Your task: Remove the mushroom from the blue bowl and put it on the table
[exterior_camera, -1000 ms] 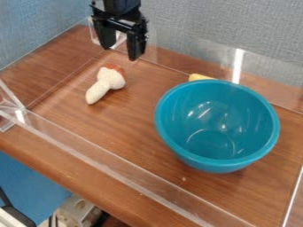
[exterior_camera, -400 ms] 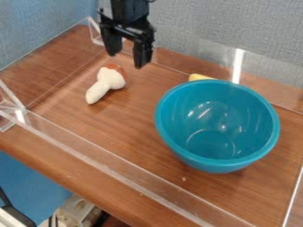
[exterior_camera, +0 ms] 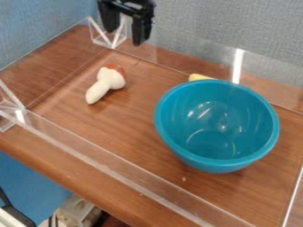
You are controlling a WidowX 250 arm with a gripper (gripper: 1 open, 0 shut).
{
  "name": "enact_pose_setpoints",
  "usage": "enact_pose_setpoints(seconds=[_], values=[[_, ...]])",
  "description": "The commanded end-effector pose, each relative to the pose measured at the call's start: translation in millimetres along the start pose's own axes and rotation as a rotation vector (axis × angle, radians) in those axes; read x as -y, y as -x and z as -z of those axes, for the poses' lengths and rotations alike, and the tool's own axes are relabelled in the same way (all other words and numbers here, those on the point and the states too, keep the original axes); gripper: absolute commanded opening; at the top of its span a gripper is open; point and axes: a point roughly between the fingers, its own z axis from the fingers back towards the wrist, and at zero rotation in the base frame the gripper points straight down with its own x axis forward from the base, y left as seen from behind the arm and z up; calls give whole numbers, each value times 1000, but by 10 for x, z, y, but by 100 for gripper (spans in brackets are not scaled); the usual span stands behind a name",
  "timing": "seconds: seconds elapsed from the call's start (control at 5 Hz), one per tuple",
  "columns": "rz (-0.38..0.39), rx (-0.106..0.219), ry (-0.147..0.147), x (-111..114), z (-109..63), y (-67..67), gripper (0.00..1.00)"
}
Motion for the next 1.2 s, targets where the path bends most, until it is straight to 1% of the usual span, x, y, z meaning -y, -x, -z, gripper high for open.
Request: enact_pose_setpoints(seconds=[0.0,0.4,0.8,1.0], values=[[-17,49,-27,-87,-186,-56,100],[-34,21,-29,-49,-119,-42,100],[-60,4,-39,-221,-111,180,100],[-56,14,-43,-256,-161,168,100]])
